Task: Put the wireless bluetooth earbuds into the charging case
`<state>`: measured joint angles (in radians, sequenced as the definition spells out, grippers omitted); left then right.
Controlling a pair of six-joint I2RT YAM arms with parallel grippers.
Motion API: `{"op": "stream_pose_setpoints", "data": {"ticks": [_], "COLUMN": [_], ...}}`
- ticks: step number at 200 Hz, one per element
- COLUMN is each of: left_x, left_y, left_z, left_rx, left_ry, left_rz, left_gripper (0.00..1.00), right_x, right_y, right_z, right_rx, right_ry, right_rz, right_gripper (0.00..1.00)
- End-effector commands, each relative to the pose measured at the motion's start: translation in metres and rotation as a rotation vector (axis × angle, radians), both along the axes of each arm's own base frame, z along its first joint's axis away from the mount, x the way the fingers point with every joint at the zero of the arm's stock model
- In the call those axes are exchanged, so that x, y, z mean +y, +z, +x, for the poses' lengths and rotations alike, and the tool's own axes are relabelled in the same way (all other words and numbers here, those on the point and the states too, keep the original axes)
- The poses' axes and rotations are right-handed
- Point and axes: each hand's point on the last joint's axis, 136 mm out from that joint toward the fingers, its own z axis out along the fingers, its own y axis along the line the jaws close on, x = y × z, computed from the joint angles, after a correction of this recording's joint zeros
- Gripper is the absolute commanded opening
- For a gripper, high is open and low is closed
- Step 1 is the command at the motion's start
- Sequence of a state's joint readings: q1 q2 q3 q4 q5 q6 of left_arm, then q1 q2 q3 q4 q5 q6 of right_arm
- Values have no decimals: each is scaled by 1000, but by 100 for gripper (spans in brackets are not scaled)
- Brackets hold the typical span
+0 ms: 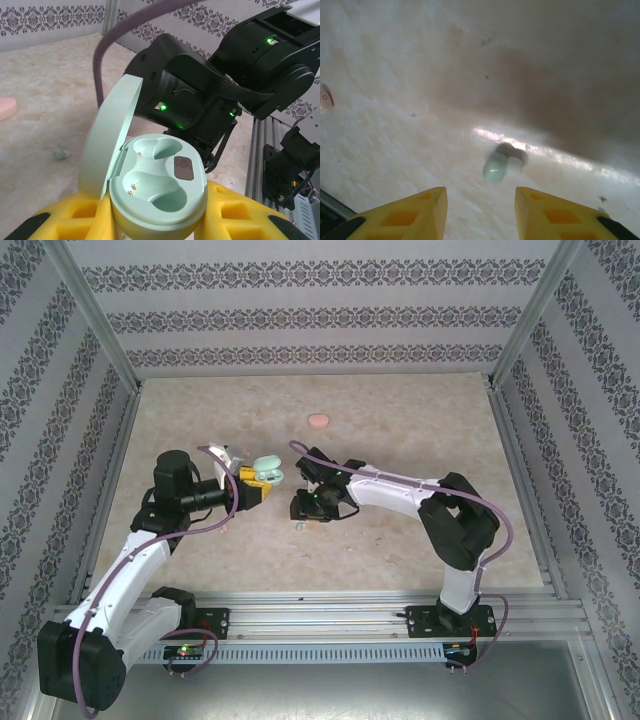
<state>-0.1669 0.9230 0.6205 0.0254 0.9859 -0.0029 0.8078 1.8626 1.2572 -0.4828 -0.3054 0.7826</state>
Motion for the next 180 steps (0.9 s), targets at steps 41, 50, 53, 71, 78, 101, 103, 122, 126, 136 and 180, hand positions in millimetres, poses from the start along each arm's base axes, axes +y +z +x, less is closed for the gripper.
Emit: {"op": "stream_pose_setpoints", "data": {"ticks": [41,50,53,71,78,101,103,122,126,136,180], "left_x": [3,3,3,4,4,4,4,3,3,3,3], "left_y": [-5,-4,-5,-5,-6,-7,-8,-8,-8,-9,-8], "left_z": [-5,-4,-4,-3,-3,-2,-2,0,1,2,4], "left_rx": [7,6,10,9,11,15,18,22,22,25,27], "left_ry": [3,5,6,10,11,13,12,14,14,15,19], "left_rz": [-1,-3,-2,-2,-2,-1,-2,-3,-4,-5,-11], "left_gripper": [15,15,15,15,15,15,15,14,14,14,14], "right_x": [17,17,16,15,13,8,8,5,4,4,0], "right_y": [-18,-22,-23,-29,-31,-37,-37,-42,-43,-45,-46], "right_z": [8,8,9,9,8,6,6,2,1,-1,-12], "right_rx": [7,18,20,35,42,64,65,82,86,92,118], "right_ry": [130,136,137,156,161,168,169,172,171,176,178], "right_rz": [6,7,9,11,9,4,5,6,6,10,20], "right_gripper": [47,47,48,49,49,50,50,50,50,50,50]}}
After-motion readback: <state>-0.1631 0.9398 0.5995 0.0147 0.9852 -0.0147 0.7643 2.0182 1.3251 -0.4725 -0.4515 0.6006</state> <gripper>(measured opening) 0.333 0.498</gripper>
